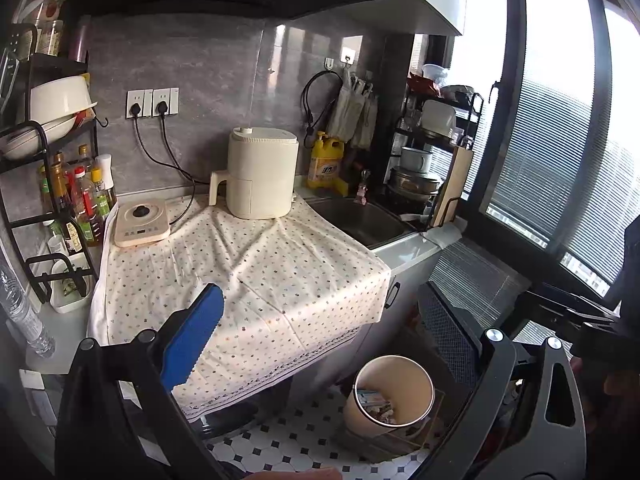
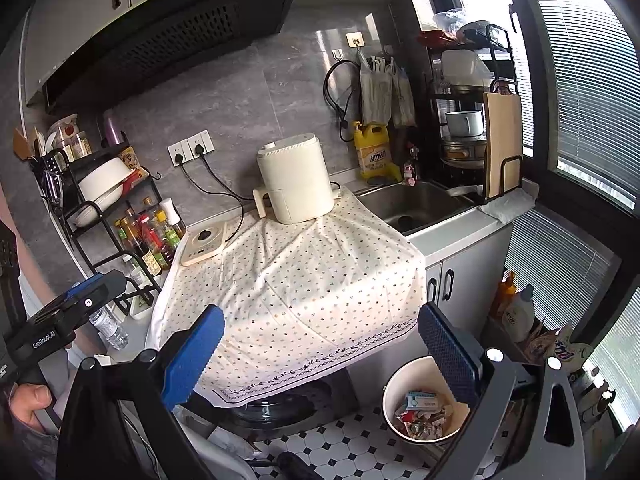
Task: Collect trash
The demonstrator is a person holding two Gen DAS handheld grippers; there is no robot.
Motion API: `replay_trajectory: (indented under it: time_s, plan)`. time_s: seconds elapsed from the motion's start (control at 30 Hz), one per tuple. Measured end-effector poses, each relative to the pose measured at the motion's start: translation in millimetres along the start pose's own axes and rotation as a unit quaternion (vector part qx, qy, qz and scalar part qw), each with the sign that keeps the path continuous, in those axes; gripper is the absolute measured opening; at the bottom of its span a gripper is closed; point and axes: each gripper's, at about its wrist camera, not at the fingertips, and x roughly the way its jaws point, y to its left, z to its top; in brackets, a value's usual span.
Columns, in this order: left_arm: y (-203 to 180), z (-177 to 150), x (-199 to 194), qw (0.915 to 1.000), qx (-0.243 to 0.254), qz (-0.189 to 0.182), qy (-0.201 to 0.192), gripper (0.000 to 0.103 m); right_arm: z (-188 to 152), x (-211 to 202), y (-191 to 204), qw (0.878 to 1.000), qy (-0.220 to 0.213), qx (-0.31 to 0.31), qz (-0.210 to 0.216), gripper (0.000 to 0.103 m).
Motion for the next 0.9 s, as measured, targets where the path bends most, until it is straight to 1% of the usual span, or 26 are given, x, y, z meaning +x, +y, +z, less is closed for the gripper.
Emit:
replay_trajectory:
  time_s: [0.5, 0.7, 0.9]
  plan:
    - [-1, -3, 4, 1.0000, -0.002, -0.002, 0.006, 0.097, -2, -1, -5, 1.000, 0.003, 0.005, -0.001, 0.095]
    - [-1, -7, 14, 0.9998, 0.001, -0.002, 0.018, 0.097, -6, 7, -7, 1.000, 0.012, 0.007, -0.005, 0.095]
    - [6, -9, 32, 0.9995, 0.002, -0.008, 0.032, 0.097, -10, 25, -8, 1.000, 0.022, 0.015, -0.007, 0.095]
